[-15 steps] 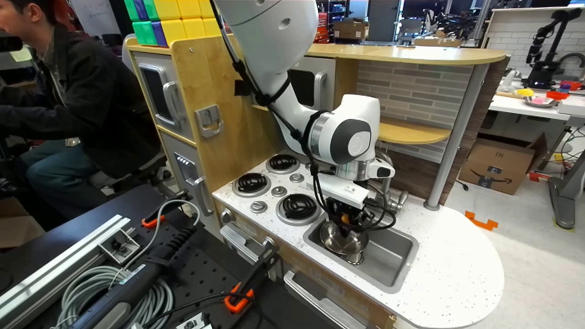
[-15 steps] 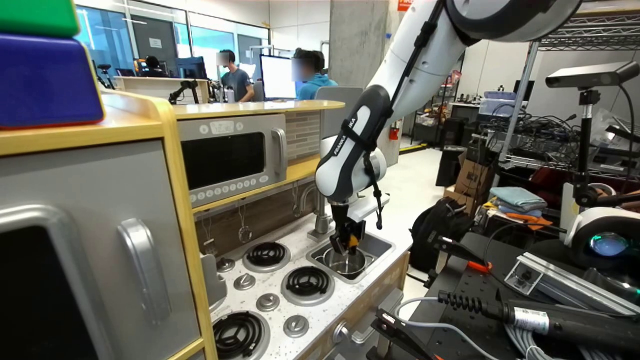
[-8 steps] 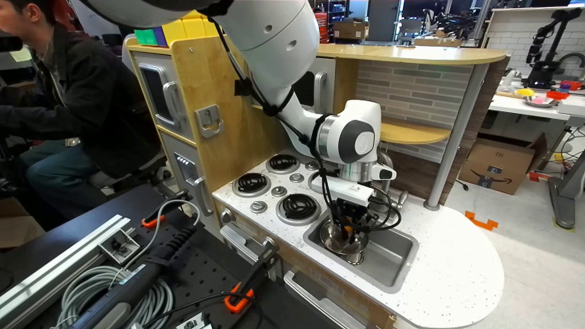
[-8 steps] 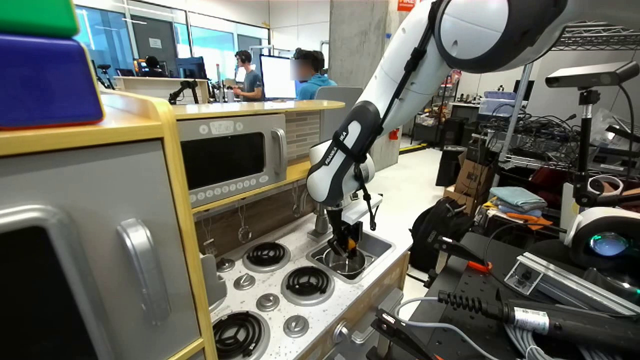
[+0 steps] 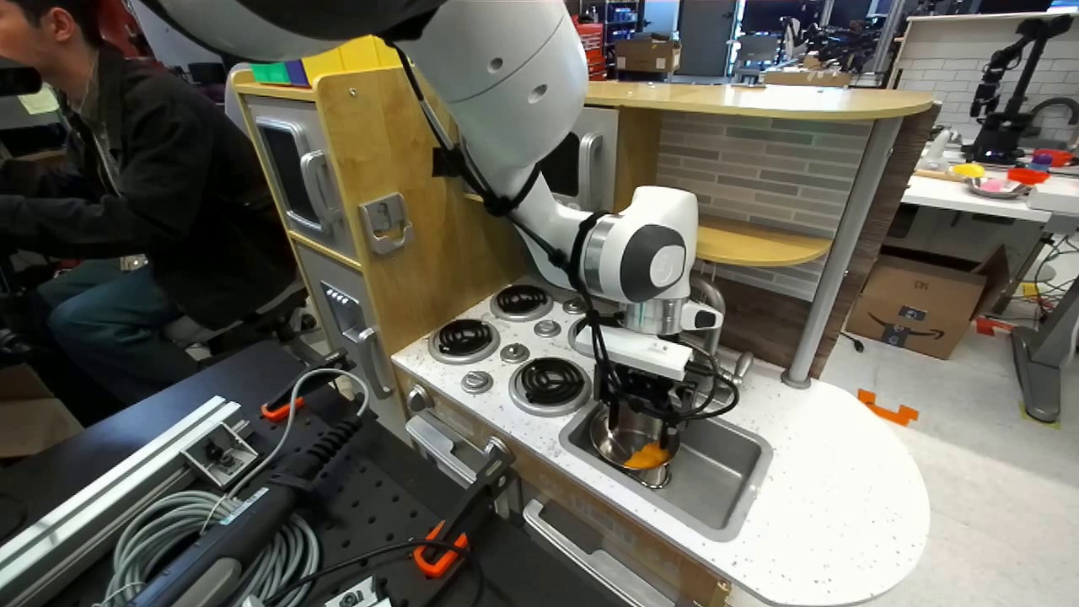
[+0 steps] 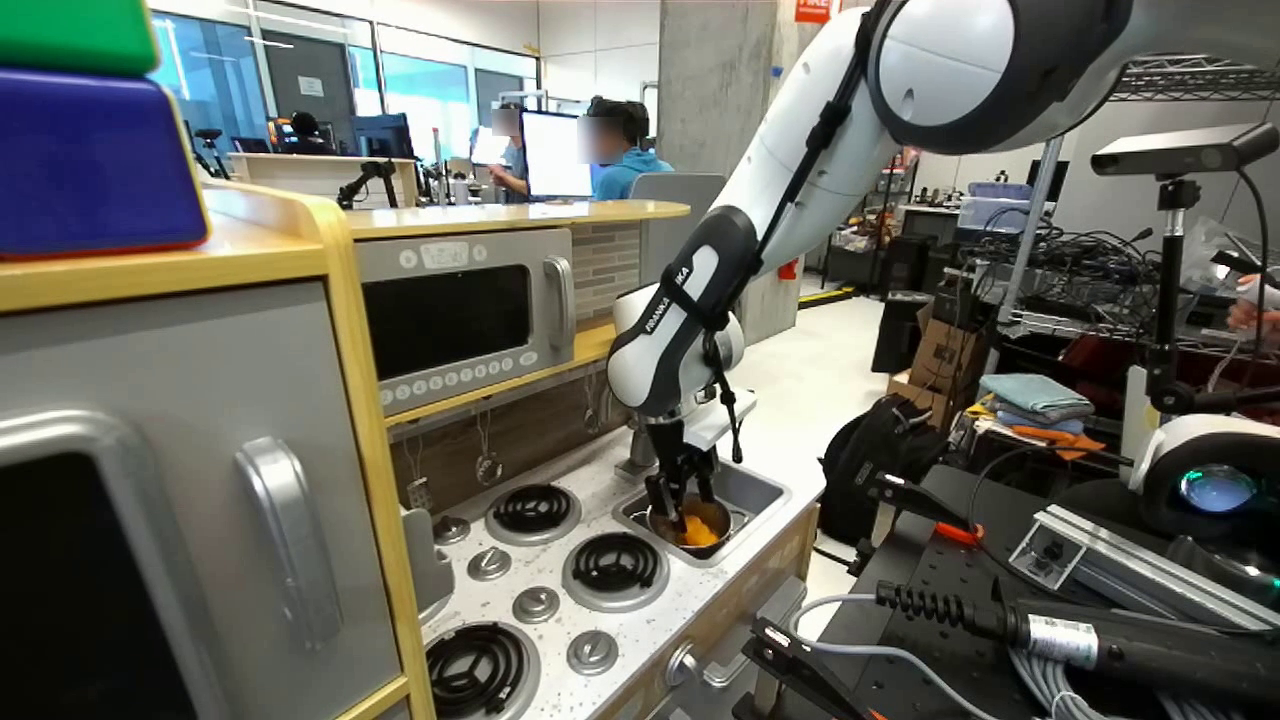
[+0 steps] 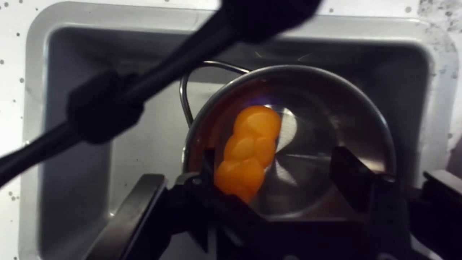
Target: Move the orange on the stove to the silver pot
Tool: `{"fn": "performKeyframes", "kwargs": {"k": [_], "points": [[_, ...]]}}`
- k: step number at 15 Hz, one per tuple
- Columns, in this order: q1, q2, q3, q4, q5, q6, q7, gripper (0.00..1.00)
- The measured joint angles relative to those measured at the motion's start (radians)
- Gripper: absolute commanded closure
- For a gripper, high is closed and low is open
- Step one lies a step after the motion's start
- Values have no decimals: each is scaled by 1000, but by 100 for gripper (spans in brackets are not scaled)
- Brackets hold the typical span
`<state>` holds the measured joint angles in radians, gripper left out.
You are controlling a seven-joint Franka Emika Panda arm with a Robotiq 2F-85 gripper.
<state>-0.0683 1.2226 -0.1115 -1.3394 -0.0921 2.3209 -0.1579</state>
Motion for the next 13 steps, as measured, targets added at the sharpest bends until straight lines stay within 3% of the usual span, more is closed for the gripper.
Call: {"fn": "performKeyframes", "kwargs": {"k": [10, 13], "points": [[-4, -383, 37, -427, -40, 84, -177, 0], [-3, -483, 54, -534, -51, 19, -197, 0]]}}
